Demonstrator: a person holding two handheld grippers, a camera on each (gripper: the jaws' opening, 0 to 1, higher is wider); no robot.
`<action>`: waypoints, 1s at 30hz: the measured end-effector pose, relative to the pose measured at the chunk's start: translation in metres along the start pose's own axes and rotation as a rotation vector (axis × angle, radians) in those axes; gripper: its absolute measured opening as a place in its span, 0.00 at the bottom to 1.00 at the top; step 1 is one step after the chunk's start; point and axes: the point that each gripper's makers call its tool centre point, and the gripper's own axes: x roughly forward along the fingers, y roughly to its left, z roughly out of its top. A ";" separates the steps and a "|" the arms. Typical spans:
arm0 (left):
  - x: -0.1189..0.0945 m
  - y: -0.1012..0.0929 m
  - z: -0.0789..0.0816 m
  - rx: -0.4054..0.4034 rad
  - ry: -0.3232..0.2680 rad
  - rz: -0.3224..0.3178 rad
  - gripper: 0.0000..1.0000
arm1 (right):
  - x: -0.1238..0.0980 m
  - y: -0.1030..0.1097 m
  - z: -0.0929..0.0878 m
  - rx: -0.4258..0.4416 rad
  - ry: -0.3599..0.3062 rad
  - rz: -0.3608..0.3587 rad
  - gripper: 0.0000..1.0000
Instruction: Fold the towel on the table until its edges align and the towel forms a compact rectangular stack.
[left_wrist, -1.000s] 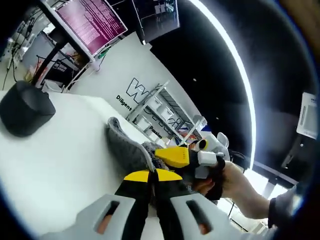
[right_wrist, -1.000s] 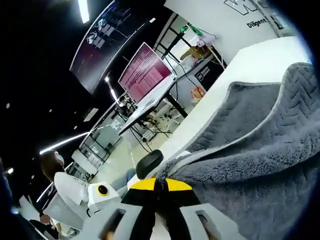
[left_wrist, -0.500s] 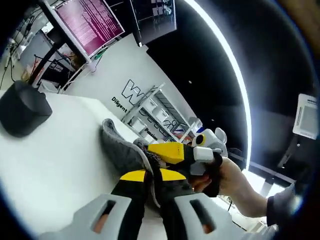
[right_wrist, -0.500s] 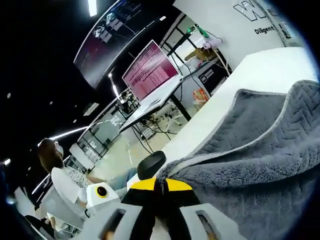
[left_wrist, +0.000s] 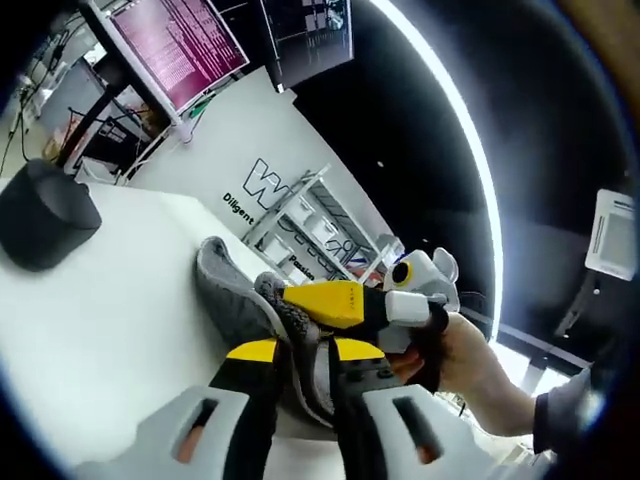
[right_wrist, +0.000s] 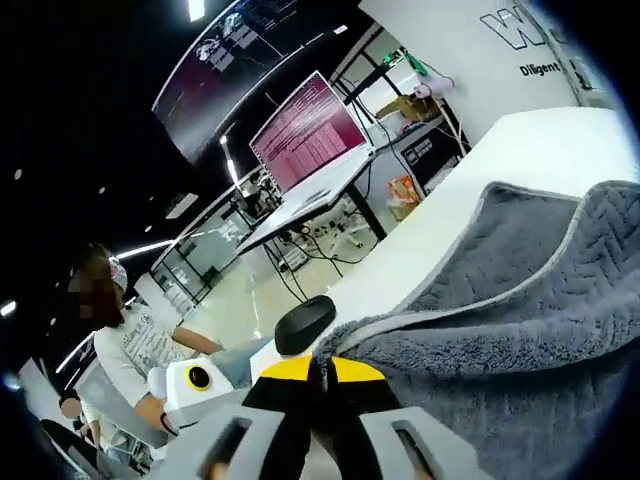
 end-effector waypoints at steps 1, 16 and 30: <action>0.000 0.001 0.000 0.004 0.000 0.005 0.13 | 0.001 0.000 -0.001 -0.018 0.007 -0.006 0.05; -0.003 0.005 -0.002 -0.005 0.004 0.039 0.06 | -0.038 -0.027 0.035 -0.098 -0.118 -0.046 0.13; -0.010 0.004 -0.007 -0.040 0.024 0.067 0.05 | -0.125 -0.129 0.114 -0.415 -0.153 -0.378 0.19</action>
